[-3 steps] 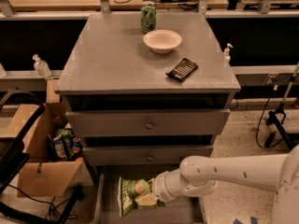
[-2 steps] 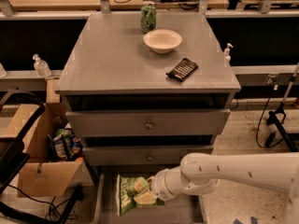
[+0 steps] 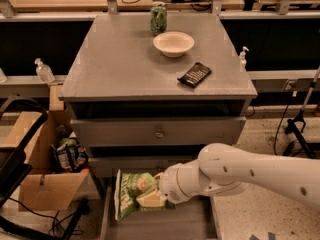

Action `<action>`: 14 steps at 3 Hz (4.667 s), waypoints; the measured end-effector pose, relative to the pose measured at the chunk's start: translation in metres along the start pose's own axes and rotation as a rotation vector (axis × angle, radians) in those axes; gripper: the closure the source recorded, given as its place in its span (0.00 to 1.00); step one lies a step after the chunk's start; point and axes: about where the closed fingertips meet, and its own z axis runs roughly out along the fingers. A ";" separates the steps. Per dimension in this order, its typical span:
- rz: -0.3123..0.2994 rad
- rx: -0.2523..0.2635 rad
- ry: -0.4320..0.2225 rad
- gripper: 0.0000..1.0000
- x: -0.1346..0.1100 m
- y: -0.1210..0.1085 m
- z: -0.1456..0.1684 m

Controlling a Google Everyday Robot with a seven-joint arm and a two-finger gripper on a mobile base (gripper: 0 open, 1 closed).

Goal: Pick green jalapeno chip bag from bottom drawer and place on counter

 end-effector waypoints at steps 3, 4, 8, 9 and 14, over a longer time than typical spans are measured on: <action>0.006 0.300 -0.036 1.00 -0.084 0.018 -0.089; 0.007 0.288 -0.033 1.00 -0.083 0.019 -0.087; -0.009 0.214 0.061 1.00 -0.278 -0.132 -0.124; -0.010 0.202 0.064 1.00 -0.313 -0.174 -0.103; -0.076 0.312 -0.055 0.84 -0.409 -0.214 -0.122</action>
Offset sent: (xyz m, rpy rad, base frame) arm -0.0117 -0.0435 0.1531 -0.1404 -0.2802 -0.4444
